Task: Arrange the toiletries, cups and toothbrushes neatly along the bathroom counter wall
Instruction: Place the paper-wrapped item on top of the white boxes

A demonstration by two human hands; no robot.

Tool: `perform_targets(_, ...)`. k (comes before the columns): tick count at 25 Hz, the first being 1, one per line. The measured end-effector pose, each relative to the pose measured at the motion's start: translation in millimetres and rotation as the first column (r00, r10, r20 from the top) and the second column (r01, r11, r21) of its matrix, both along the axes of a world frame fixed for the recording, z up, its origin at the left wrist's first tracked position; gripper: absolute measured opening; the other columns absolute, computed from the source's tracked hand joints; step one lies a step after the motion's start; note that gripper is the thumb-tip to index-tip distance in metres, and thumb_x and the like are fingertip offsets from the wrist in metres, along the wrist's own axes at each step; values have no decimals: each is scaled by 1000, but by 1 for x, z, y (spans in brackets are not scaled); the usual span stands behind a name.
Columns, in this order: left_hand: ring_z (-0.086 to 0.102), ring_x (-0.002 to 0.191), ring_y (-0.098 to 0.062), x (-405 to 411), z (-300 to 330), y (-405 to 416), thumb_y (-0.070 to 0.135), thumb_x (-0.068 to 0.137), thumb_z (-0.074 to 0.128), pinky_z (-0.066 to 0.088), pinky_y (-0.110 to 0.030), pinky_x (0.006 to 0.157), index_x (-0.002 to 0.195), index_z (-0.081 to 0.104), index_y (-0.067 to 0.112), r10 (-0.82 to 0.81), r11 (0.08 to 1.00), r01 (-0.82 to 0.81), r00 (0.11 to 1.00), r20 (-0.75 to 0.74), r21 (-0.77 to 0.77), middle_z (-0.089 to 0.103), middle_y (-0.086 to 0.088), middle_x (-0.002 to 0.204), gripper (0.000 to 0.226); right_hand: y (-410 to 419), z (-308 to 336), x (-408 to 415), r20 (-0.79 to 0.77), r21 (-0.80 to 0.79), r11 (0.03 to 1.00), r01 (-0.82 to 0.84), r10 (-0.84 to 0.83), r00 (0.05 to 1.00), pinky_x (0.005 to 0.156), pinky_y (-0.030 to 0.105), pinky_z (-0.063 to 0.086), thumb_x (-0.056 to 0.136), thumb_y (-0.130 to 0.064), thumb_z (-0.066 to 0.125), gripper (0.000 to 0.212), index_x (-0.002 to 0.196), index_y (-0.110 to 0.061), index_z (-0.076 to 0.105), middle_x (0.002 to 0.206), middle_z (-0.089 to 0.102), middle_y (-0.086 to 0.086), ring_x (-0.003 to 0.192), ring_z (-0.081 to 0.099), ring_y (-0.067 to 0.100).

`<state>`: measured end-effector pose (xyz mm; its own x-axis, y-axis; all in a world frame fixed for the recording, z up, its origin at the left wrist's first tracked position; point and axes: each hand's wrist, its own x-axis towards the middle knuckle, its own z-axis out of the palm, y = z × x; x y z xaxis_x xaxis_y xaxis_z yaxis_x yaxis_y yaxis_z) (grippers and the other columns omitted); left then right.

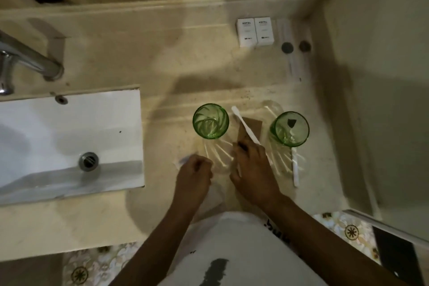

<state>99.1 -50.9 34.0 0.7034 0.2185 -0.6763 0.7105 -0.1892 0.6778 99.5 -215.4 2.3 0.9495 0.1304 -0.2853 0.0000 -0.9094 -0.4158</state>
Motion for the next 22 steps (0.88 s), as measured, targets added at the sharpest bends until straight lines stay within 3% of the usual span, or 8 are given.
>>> perform_targets(3, 71, 69, -17, -13, -7, -9, 16, 97, 52, 58, -34, 63, 101, 67, 16, -135, 984, 125, 988, -76, -125, 74, -11, 84, 16, 4, 3, -1, 45, -35, 998, -52, 53, 998, 95, 42, 47, 81, -26, 56, 41, 121, -15, 62, 126, 56, 7, 109, 48, 30)
perform_targets(6, 72, 89, -26, -11, -12, -14, 17, 97, 53, 60, -45, 85, 112, 62, 21, -196, 969, 188, 980, -29, -162, 72, -5, 96, 19, -2, 3, -7, 19, 10, 996, -85, 85, 996, 86, 43, 48, 83, -34, 50, 32, 107, -19, 67, 109, 65, 2, 100, 53, 27)
perform_targets(9, 68, 104, -28, -5, -21, -20, 21, 93, 50, 53, -53, 95, 118, 56, 27, -264, 956, 263, 964, 14, -132, 68, -3, 112, 26, -7, 2, -13, 20, 79, 997, 25, -27, 999, 81, 40, 49, 80, -25, 56, 29, 107, -18, 65, 102, 60, 5, 93, 54, 26)
perform_targets(12, 68, 103, -34, -3, -29, -22, 28, 85, 47, 54, -56, 93, 122, 49, 37, -281, 948, 289, 956, 79, -132, 67, -6, 113, 38, -11, 0, -13, 26, 120, 983, 140, -144, 989, 84, 37, 51, 75, -14, 65, 44, 119, -17, 58, 113, 50, 7, 99, 54, 25)
perform_targets(17, 68, 81, -31, 7, -48, -26, 34, 75, 59, 57, -53, 79, 144, 35, 44, -259, 940, 254, 966, 9, -226, 70, -16, 102, 73, -15, -9, -15, 58, -67, 986, 154, -151, 987, 88, 40, 47, 71, -35, 73, 57, 122, -15, 56, 116, 52, 13, 105, 48, 31)
perform_targets(19, 64, 74, -27, 8, -44, -30, 40, 70, 62, 55, -49, 73, 131, 53, 30, -257, 936, 243, 966, -24, -253, 70, -22, 103, 63, -16, -8, -15, 87, -116, 982, 147, -137, 987, 84, 41, 46, 70, -34, 73, 52, 116, -17, 57, 110, 54, 12, 99, 48, 33)
perform_targets(21, 64, 68, -22, 6, -32, -31, 36, 81, 62, 56, -47, 71, 106, 63, 27, -285, 943, 279, 958, -9, -179, 72, -19, 98, 26, -17, -5, -15, 86, -99, 986, 132, -124, 989, 84, 41, 45, 70, -34, 71, 48, 114, -19, 59, 107, 55, 8, 98, 48, 31)
perform_targets(22, 65, 67, -19, 4, -26, -30, 34, 88, 62, 56, -44, 70, 104, 63, 27, -297, 947, 295, 955, 6, -129, 73, -15, 95, 17, -18, -2, -15, 79, -48, 990, 131, -127, 989, 85, 41, 45, 71, -36, 70, 48, 114, -20, 59, 107, 54, 6, 99, 47, 29)
